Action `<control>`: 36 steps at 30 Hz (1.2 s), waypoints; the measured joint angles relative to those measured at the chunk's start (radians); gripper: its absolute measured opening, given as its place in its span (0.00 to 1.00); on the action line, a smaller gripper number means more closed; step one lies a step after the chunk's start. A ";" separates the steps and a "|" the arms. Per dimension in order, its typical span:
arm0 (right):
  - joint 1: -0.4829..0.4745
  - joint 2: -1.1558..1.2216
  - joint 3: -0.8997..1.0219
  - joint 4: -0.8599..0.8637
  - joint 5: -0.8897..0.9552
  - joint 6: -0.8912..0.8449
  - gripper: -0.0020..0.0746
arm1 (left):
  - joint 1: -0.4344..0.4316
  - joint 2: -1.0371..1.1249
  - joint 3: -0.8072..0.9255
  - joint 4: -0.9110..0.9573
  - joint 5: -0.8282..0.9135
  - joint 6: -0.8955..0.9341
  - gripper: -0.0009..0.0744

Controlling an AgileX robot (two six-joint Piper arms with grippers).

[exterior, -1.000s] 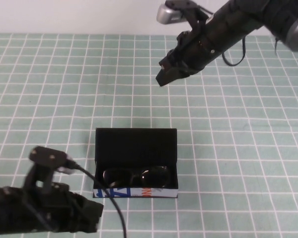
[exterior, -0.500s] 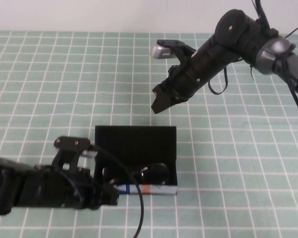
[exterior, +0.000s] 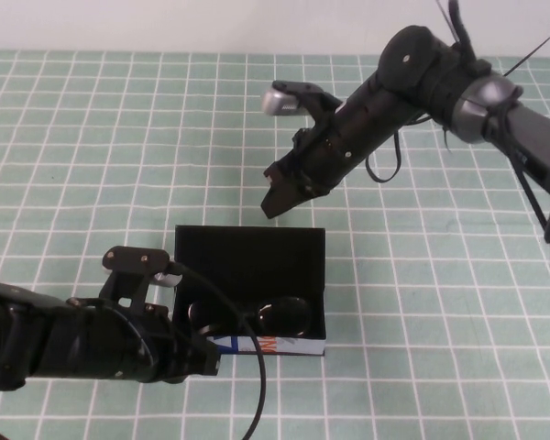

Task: Return glasses to glasses case
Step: Close the glasses case

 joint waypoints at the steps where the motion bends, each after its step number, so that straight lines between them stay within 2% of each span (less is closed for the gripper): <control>1: 0.003 0.002 0.000 -0.005 0.000 0.000 0.01 | 0.000 0.000 0.000 0.000 0.000 0.000 0.01; 10: 0.017 0.021 0.002 -0.013 0.001 0.052 0.01 | 0.000 0.000 0.000 0.000 -0.005 0.005 0.01; 21: 0.122 -0.033 0.153 -0.105 0.001 0.073 0.01 | 0.000 0.000 0.000 0.000 -0.008 0.007 0.01; 32: 0.124 -0.153 0.159 -0.111 0.001 0.081 0.01 | 0.000 0.000 0.000 0.000 -0.008 0.015 0.01; 36: 0.130 -0.217 0.225 -0.110 0.001 0.092 0.01 | 0.000 0.000 0.000 0.000 -0.008 0.025 0.01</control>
